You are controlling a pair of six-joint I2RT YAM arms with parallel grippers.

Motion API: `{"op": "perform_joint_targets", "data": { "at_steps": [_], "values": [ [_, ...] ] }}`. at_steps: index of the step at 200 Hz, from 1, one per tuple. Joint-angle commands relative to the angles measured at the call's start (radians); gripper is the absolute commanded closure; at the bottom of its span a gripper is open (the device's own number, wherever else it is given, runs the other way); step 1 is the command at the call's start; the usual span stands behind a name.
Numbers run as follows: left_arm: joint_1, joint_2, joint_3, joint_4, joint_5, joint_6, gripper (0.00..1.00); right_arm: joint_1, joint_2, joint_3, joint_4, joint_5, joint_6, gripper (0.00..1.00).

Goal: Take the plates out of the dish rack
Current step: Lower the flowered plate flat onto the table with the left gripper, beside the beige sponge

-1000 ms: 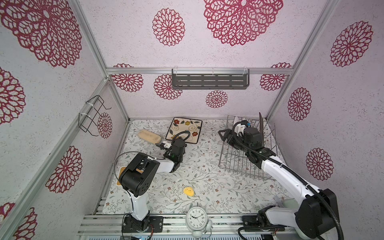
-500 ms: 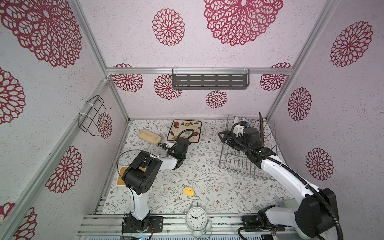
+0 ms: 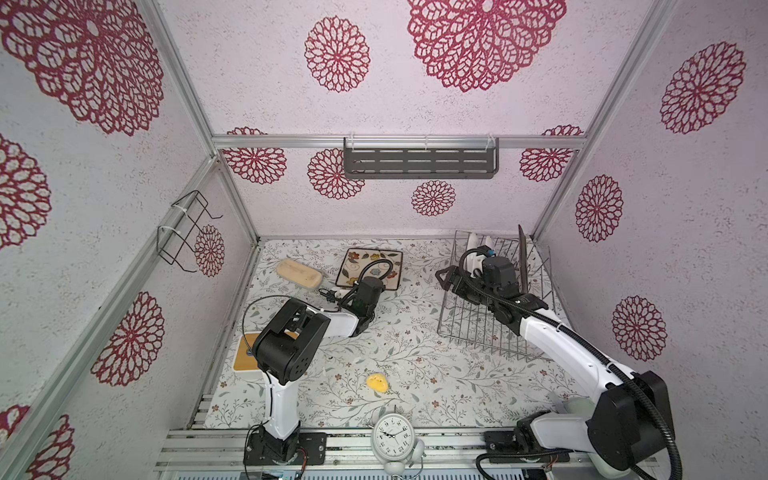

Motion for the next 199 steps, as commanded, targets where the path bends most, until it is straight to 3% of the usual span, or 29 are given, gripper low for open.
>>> {"op": "perform_joint_targets", "data": {
  "at_steps": [1,186,199],
  "values": [
    [-0.006,-0.022,0.065,0.135,-0.056,-0.029,1.0,-0.005,0.0,0.04,-0.005,0.023,-0.029,0.12],
    [-0.006,0.07,0.117,0.053,-0.035,-0.109,1.0,-0.004,0.017,0.044,-0.033,0.047,-0.055,0.11],
    [-0.007,0.074,0.121,0.049,-0.029,-0.111,0.94,-0.005,0.019,0.044,-0.033,0.049,-0.055,0.1]
  ]
}}
